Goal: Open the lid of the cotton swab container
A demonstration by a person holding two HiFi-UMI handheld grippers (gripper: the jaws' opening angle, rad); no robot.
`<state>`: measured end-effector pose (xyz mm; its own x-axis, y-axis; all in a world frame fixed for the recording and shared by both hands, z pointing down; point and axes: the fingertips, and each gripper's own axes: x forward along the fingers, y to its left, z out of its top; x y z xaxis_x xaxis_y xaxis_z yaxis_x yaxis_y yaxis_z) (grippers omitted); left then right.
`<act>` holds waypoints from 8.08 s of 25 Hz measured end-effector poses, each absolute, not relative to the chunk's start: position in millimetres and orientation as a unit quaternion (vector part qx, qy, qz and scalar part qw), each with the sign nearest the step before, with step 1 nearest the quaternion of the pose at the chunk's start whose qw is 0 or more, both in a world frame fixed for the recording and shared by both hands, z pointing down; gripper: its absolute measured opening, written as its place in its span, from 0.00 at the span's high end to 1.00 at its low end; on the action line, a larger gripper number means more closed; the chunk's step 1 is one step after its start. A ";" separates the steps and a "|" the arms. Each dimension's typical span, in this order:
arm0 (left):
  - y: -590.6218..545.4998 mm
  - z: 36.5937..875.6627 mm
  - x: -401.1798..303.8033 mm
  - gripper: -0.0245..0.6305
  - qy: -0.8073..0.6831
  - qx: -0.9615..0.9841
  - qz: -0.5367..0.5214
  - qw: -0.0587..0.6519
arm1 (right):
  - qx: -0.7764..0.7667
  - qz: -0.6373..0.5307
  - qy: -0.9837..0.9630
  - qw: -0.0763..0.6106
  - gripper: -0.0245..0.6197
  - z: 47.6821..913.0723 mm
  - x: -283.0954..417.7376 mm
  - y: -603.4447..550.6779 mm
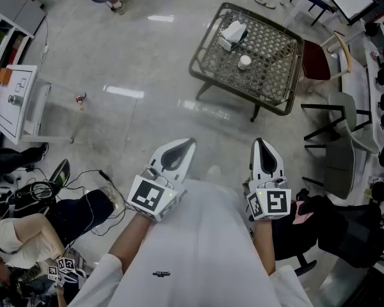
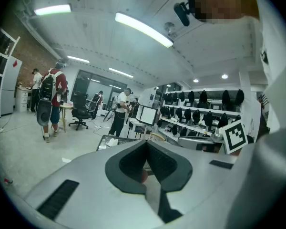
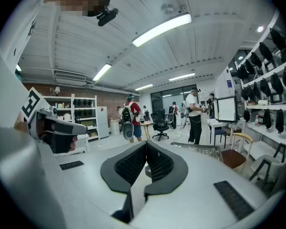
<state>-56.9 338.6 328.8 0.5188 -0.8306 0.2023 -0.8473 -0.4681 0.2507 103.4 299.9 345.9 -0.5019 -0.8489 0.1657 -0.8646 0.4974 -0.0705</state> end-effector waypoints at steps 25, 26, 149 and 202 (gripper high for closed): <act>311.0 338.7 64.2 0.96 -0.478 0.862 0.056 0.157 | 0.486 0.081 -0.870 0.017 0.96 348.2 209.0 281.8; 302.3 340.9 65.0 0.96 -0.479 0.861 0.056 0.160 | 0.487 0.083 -0.869 0.020 0.96 351.8 210.9 274.6; -67.8 540.9 12.6 0.96 -0.402 0.869 0.140 0.251 | 0.477 0.173 -0.834 0.218 0.58 646.0 114.6 -129.2; -32.4 333.2 58.9 0.54 -0.258 0.953 0.126 0.101 | 0.403 0.065 -0.870 0.278 0.58 391.8 49.6 -41.3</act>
